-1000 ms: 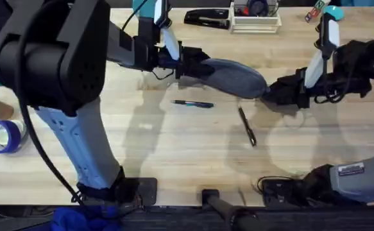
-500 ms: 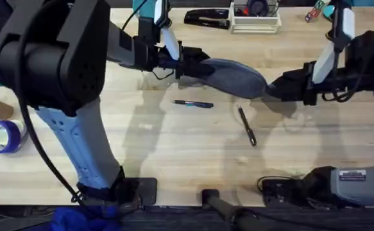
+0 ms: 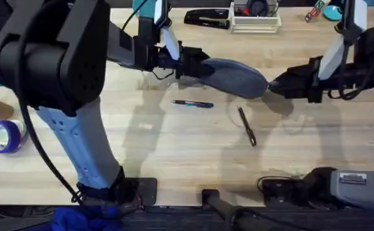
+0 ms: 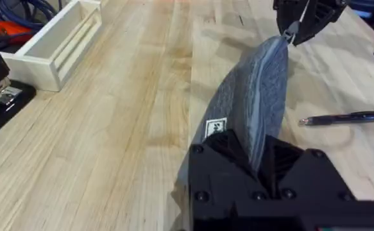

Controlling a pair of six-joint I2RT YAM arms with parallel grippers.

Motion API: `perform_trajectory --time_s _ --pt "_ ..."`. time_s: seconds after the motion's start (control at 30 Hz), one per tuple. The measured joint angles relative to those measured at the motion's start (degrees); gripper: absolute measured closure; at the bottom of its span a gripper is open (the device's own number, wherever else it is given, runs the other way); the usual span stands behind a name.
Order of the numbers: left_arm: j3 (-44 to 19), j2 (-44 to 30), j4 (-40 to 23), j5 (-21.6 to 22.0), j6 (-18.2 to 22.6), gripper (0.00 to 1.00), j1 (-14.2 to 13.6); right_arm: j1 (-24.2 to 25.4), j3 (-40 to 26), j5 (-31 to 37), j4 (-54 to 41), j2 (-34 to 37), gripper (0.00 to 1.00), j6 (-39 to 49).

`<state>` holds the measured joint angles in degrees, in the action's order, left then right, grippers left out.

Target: Unzip the bag, pick up the pens from the table one at a time and place them inside, then zip the bag closed.

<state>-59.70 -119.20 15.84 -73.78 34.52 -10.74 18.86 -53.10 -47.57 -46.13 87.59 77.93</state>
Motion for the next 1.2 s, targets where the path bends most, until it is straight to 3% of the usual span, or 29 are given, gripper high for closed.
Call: perform_trajectory --time_s 0.4,0.7,1.2 --pt "0.0 0.0 0.0 0.0 0.0 0.958 0.0 -0.5 -1.1 -1.1 -0.2 0.0 0.97 -0.2" --pt "0.0 0.0 0.0 0.0 0.0 0.958 0.0 -5.5 -1.9 -2.1 3.5 0.0 0.97 -0.4" --pt "0.0 0.0 0.1 0.3 0.0 0.958 0.0 -12.1 -3.2 -2.0 13.1 0.0 0.97 -11.6"
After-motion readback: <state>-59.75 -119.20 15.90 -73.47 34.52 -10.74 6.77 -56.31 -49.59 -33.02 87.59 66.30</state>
